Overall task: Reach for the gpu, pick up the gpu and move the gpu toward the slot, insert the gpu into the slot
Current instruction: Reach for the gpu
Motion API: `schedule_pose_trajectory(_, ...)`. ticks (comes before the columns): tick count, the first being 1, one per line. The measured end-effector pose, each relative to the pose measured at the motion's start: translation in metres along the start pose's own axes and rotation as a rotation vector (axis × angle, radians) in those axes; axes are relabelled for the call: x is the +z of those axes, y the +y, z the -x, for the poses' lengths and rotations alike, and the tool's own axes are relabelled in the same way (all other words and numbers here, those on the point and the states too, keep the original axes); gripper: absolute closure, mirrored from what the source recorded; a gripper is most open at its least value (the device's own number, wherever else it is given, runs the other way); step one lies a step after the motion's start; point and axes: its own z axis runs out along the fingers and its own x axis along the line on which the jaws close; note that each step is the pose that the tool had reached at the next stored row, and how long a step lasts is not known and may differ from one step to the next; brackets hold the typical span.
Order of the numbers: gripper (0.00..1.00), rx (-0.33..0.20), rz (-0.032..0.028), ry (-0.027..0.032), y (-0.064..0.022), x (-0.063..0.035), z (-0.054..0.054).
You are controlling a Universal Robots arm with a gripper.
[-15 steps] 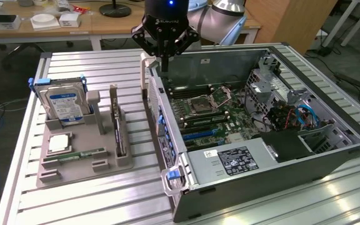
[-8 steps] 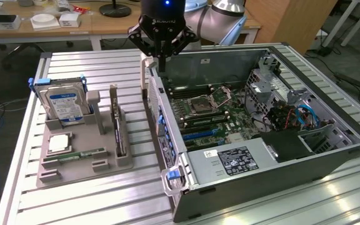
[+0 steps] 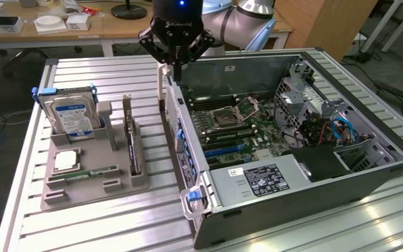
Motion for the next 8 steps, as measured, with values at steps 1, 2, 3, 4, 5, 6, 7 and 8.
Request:
schedule_pose_trajectory(1,0.9,0.0,0.0,0.0,-0.0001,0.0,-0.001)
schedule_pose_trajectory(2,0.9,0.0,0.0,0.0,-0.0003,0.0,-0.0021)
schedule_pose_trajectory(3,0.9,0.0,0.0001,-0.0001,-0.0004,-0.0001,-0.0033)
schedule_pose_trajectory(4,0.9,0.0,0.0001,-0.0001,-0.0006,-0.0001,-0.0044)
schedule_pose_trajectory(5,0.9,0.0,0.0001,0.0,-0.0007,-0.0001,-0.0057)
schedule_pose_trajectory(6,0.9,0.0,0.0,-0.0001,-0.0009,-0.0002,-0.0068)
schedule_pose_trajectory(7,0.9,0.0,0.0001,0.0,-0.001,-0.0002,-0.0081)
schedule_pose_trajectory(8,0.9,0.0,0.0,0.0,-0.0012,-0.0003,-0.0094)
